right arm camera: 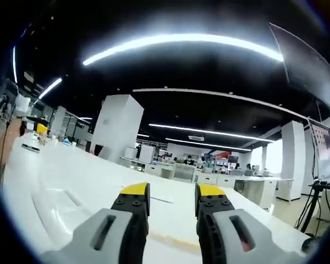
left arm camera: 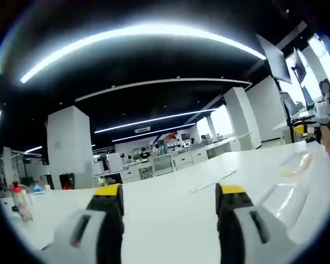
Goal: Snap each plastic latch of the storage box into its locked position after aligning the lid with the box until every specified latch is closed and the lid sits flush.
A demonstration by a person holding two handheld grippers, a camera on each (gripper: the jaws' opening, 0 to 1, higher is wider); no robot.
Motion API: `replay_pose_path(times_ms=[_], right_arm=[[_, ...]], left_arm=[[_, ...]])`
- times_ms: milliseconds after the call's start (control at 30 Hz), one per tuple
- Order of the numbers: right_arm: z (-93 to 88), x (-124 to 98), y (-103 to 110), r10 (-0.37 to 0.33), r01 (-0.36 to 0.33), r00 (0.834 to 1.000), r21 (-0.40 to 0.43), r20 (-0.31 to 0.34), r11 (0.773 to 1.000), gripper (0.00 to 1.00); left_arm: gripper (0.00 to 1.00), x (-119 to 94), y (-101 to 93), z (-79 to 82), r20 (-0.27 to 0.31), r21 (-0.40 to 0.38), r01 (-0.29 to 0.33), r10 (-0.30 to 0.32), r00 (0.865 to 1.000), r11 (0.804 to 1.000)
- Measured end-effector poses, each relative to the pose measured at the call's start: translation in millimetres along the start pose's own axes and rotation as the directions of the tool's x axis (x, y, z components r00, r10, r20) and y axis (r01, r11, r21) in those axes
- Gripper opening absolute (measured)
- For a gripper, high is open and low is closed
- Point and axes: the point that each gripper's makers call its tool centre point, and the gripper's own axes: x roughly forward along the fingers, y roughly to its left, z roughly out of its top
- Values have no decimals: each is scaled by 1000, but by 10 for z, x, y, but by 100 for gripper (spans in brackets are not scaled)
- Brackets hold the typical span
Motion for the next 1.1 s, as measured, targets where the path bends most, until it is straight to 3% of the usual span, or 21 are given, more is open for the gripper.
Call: replay_pose_path(times_ms=[233,367,667,833,1000,1100], right_arm=[[41,-18,-37,-19,19,1000,6,19,1000,32],[48,-24,-34,-18,18,1000,10,21,1000,31],[103,-54,-35,-26,26,999,11,48,1000,31],[107,-60,-56,-41,41,998,5,50,999,31],[123,-63,-55,-43,42,997,8,60,999,31],[134,-73,-60,-47,46,997,10,68,999,31]], left_arm=[[66,90,-166,103,1,-42,71,-71,997,997],[66,132,-232,177,-7,-13,84,-84,996,996],[65,265,-485,270,-22,1,174,-174,985,985],[65,377,-770,301,-31,-19,292,-293,956,956],[65,486,-962,318,-52,-15,351,-351,935,936],[65,544,-1112,311,-68,-9,408,-407,911,913]])
